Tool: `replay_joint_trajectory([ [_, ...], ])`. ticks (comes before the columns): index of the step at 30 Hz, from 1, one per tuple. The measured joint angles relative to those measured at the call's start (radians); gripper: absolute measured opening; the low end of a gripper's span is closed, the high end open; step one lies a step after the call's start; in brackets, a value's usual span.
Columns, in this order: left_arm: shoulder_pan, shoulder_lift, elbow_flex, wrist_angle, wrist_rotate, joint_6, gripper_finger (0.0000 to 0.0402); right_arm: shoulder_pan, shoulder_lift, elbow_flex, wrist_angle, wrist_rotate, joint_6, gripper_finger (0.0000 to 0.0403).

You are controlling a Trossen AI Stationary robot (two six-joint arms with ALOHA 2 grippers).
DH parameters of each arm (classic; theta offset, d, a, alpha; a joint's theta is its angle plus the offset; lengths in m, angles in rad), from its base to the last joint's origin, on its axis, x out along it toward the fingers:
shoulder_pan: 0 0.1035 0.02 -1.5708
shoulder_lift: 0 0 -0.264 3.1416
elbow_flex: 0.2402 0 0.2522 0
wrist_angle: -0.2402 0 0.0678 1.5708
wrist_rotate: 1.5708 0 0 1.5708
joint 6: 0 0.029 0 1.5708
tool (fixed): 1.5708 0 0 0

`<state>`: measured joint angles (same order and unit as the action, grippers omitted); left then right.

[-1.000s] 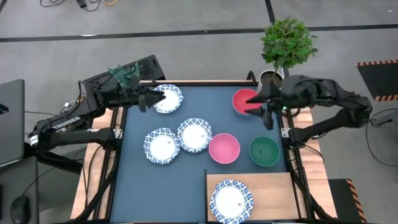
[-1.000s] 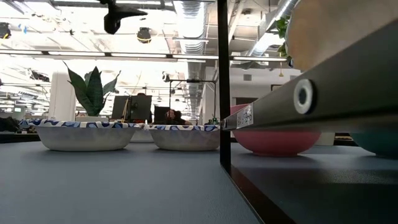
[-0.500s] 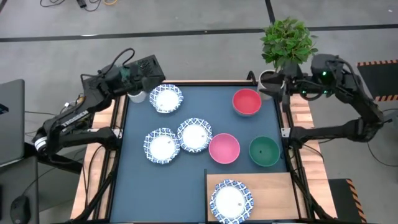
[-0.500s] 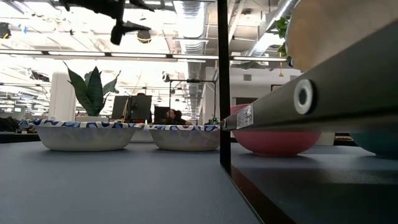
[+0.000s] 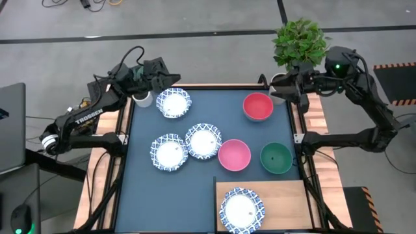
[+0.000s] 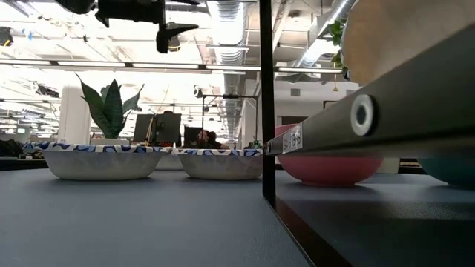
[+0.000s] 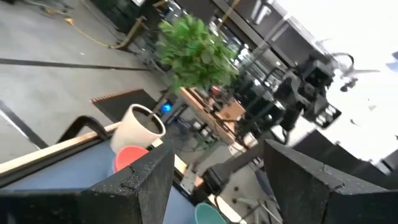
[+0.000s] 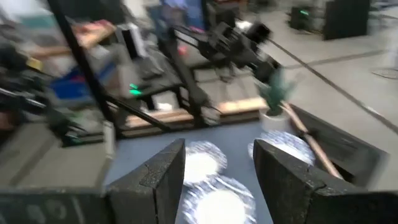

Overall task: Place and stack bowls onto a shelf
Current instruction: Stack the white patterned bowl on the white patterned bowl on the shelf

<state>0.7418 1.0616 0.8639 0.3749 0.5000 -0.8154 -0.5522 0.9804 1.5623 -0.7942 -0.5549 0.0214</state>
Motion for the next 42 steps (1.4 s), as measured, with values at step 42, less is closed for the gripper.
replay_joint_trajectory([
  [42, 0.061, -0.035, 0.0, 0.004, 0.15, 0.105, 0.0228, 0.342, -0.015, 0.0, 0.393, -0.182, 0.052, 0.0214],
])
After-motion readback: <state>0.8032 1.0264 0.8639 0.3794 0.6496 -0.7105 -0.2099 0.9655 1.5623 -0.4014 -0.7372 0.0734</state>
